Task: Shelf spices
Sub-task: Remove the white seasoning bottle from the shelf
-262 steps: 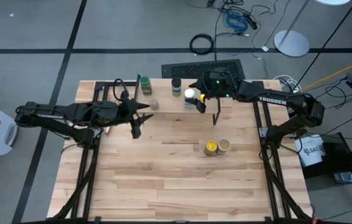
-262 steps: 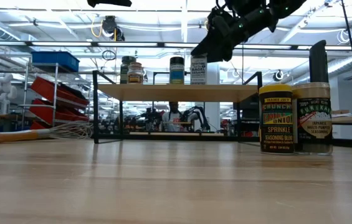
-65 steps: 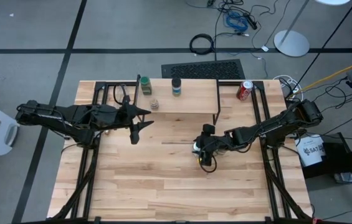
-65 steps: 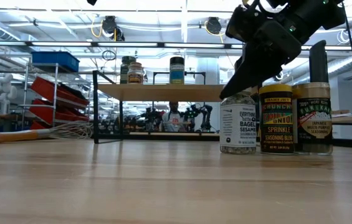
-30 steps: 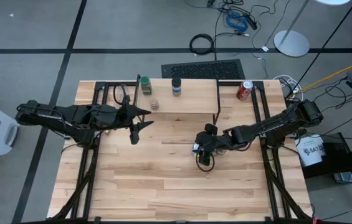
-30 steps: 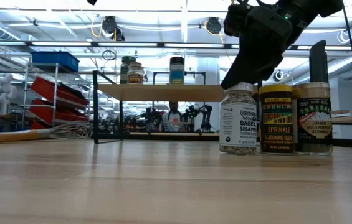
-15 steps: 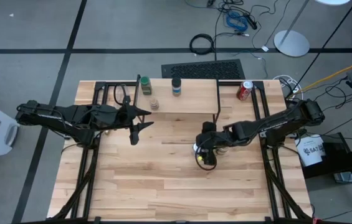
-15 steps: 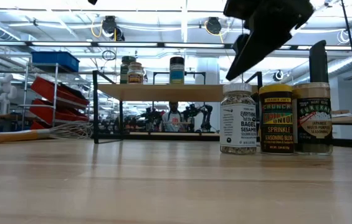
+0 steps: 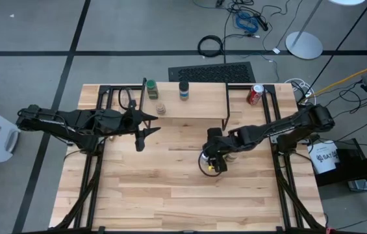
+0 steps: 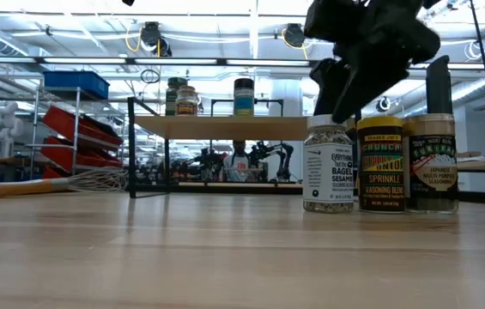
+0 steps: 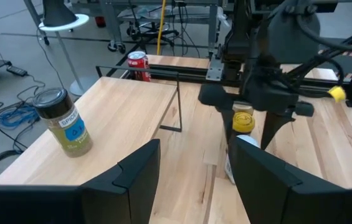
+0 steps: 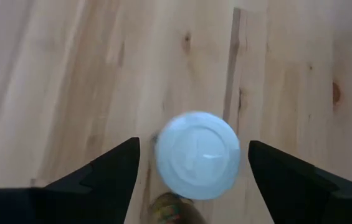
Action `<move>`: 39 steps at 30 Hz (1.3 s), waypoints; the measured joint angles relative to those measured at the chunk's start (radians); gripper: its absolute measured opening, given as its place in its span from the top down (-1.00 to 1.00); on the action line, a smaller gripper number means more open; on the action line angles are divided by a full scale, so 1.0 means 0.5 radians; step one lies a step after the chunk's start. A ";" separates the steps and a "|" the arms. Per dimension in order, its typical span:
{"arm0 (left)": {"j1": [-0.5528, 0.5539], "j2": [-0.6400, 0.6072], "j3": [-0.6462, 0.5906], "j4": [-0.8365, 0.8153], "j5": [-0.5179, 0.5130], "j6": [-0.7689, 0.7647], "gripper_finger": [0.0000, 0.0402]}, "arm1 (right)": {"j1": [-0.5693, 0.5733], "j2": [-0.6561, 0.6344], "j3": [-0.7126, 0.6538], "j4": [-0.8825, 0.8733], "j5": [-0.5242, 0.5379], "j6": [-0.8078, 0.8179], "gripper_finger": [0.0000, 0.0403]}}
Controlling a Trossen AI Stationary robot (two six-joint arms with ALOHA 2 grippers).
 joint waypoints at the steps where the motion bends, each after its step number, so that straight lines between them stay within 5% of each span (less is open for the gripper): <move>1: 0.000 0.000 0.000 -0.001 0.000 0.000 0.01 | -0.004 0.012 0.000 0.003 -0.001 -0.015 -0.43; 18: 0.000 0.000 0.000 -0.001 -0.001 0.002 0.01 | -0.019 0.018 0.000 0.003 -0.063 0.193 0.08; 39: 0.000 0.000 0.000 0.000 -0.001 0.001 0.01 | -0.010 0.017 0.002 -0.011 0.026 0.730 0.00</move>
